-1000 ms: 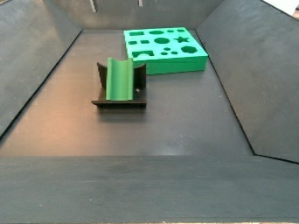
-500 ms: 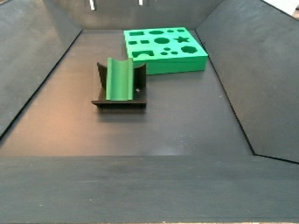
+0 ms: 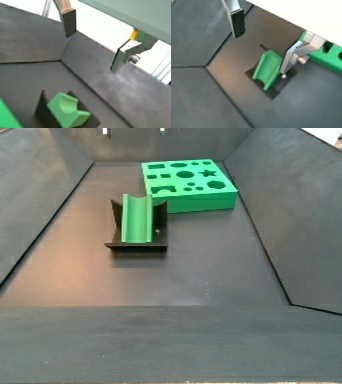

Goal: Pick up the arch object. Move up. Place the arch object on the fixture. Regrasp the arch object. Move to above the board. Insert the arch object.
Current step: Regrasp the arch object.

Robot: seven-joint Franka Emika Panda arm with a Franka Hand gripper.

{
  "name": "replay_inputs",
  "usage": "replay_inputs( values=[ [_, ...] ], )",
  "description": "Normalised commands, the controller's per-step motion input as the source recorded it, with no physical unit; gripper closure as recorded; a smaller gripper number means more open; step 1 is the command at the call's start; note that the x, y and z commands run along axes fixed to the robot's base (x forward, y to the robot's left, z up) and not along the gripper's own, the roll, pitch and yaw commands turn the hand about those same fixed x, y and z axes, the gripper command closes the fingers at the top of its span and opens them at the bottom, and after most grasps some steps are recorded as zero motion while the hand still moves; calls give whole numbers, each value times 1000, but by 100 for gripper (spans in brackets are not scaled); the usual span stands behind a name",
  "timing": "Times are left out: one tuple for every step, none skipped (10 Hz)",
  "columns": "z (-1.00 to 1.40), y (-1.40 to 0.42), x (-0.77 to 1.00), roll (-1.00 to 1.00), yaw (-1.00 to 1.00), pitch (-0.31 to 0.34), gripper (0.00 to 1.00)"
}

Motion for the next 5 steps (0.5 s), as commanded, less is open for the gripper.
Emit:
replay_inputs(
  values=[
    [-9, -35, 88, 1000, 83, 126, 0],
    [-12, -38, 88, 959, 108, 147, 0],
    [-15, -37, 88, 760, 124, 141, 0],
    [-11, -41, 90, 560, 142, 127, 0],
    [-5, -29, 85, 333, 159, 107, 0]
  ],
)
